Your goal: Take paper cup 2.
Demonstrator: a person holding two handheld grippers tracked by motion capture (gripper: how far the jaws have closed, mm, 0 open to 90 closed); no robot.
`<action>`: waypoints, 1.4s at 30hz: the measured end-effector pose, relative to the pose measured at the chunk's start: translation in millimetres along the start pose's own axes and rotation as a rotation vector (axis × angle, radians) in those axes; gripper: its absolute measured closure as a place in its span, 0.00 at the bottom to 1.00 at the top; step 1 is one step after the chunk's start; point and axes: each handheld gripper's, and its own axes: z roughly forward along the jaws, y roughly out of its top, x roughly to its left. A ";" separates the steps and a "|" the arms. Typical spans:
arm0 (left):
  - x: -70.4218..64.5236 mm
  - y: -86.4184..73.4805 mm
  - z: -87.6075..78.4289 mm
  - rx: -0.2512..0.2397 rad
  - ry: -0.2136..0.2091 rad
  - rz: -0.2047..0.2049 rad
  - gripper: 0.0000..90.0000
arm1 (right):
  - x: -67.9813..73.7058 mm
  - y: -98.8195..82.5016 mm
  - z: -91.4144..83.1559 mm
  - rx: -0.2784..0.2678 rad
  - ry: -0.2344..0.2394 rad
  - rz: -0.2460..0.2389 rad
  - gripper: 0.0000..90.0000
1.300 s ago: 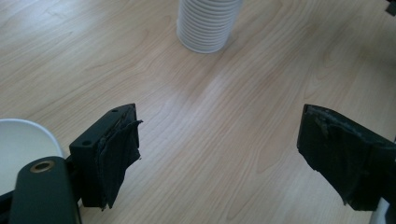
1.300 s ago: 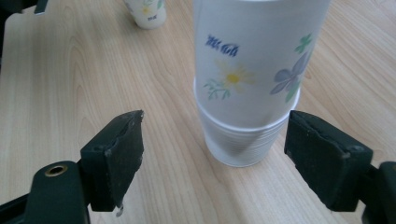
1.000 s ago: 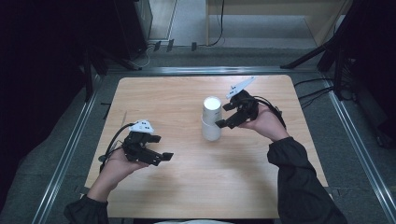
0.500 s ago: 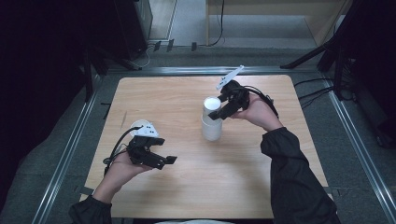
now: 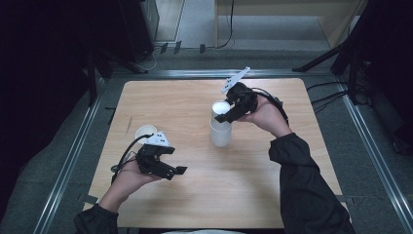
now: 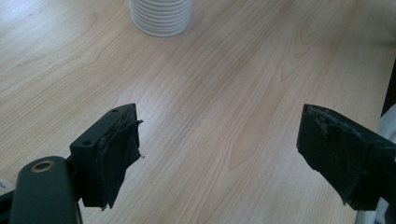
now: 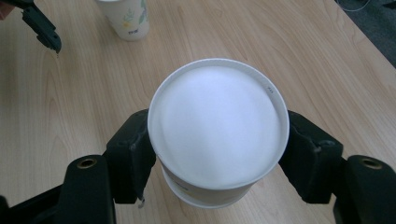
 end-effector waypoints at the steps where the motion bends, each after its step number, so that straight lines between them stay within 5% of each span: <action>1: 0.1 -0.1 0.1 0.000 -0.001 0.000 0.15 | 0.4 0.2 -0.2 0.001 -0.002 0.001 0.36; 23: -1.5 0.2 2.4 0.010 -0.008 0.011 0.15 | 4.8 8.1 -19.9 -0.036 -0.012 0.007 0.37; 42: -3.6 9.9 7.3 -0.015 -0.028 0.048 0.15 | 25.7 14.7 -82.1 -0.171 -0.074 -0.005 0.38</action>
